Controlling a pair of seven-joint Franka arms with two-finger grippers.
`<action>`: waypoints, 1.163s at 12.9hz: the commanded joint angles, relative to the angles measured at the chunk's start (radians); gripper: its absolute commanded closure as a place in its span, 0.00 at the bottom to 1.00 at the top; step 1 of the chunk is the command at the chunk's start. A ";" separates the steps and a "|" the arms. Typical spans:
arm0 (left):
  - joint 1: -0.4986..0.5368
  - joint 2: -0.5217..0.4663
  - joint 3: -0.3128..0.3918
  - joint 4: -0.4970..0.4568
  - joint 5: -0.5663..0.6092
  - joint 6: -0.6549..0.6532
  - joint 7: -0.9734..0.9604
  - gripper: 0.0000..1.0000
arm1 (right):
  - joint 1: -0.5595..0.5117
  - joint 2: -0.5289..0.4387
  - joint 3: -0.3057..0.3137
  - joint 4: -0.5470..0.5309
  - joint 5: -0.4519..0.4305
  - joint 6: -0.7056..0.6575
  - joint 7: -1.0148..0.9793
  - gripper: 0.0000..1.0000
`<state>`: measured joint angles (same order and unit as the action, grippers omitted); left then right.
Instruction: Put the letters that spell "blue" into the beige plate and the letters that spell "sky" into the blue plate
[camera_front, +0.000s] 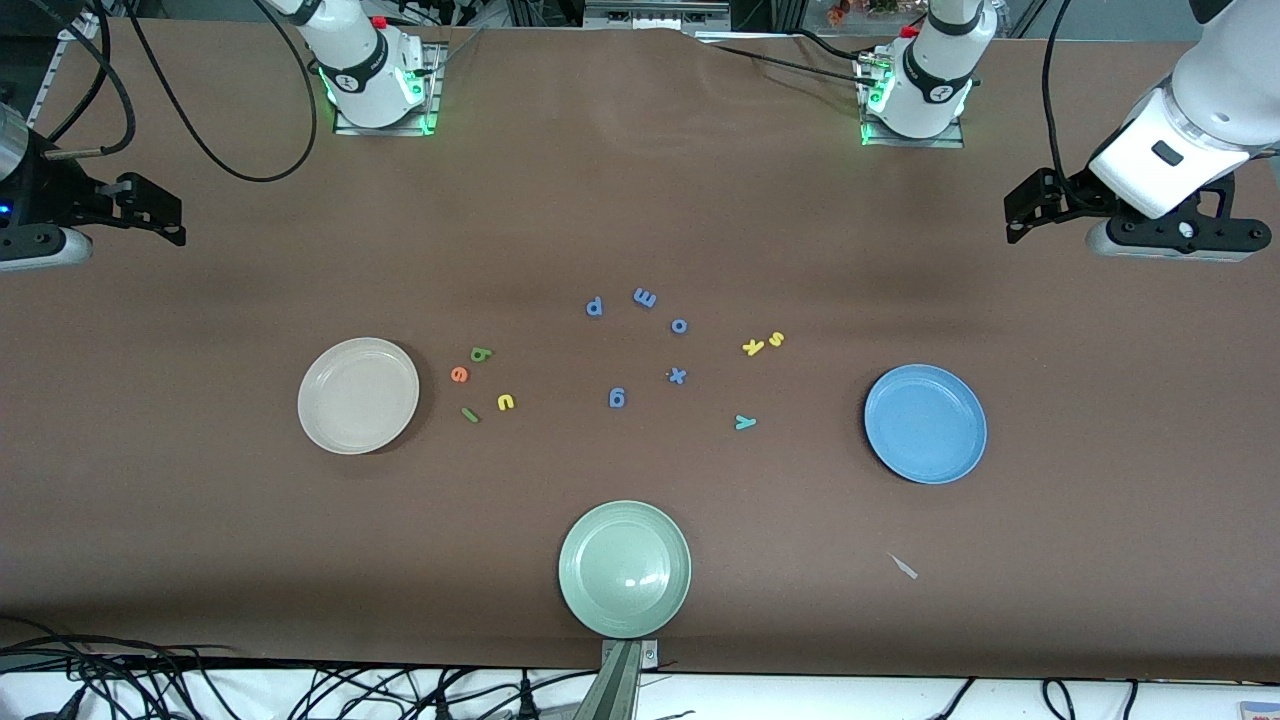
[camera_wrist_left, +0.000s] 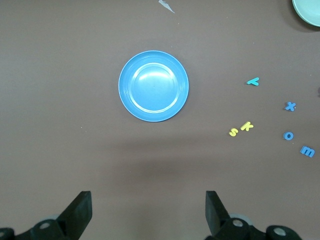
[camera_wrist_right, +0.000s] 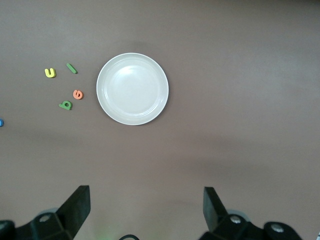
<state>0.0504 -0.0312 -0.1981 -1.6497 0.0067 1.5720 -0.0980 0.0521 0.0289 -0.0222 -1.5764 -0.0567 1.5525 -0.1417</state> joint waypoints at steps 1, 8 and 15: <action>0.003 -0.001 -0.003 0.021 -0.014 -0.021 -0.008 0.00 | 0.000 -0.007 0.004 0.004 0.001 0.000 0.033 0.00; 0.003 -0.001 -0.003 0.021 -0.014 -0.029 -0.006 0.00 | 0.008 -0.007 0.010 0.012 0.003 0.003 0.033 0.00; 0.003 -0.001 -0.003 0.021 -0.014 -0.029 -0.006 0.00 | 0.008 -0.003 0.008 0.015 0.040 0.005 0.030 0.00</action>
<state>0.0505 -0.0312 -0.1981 -1.6496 0.0067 1.5657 -0.0981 0.0590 0.0282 -0.0127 -1.5717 -0.0399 1.5595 -0.1209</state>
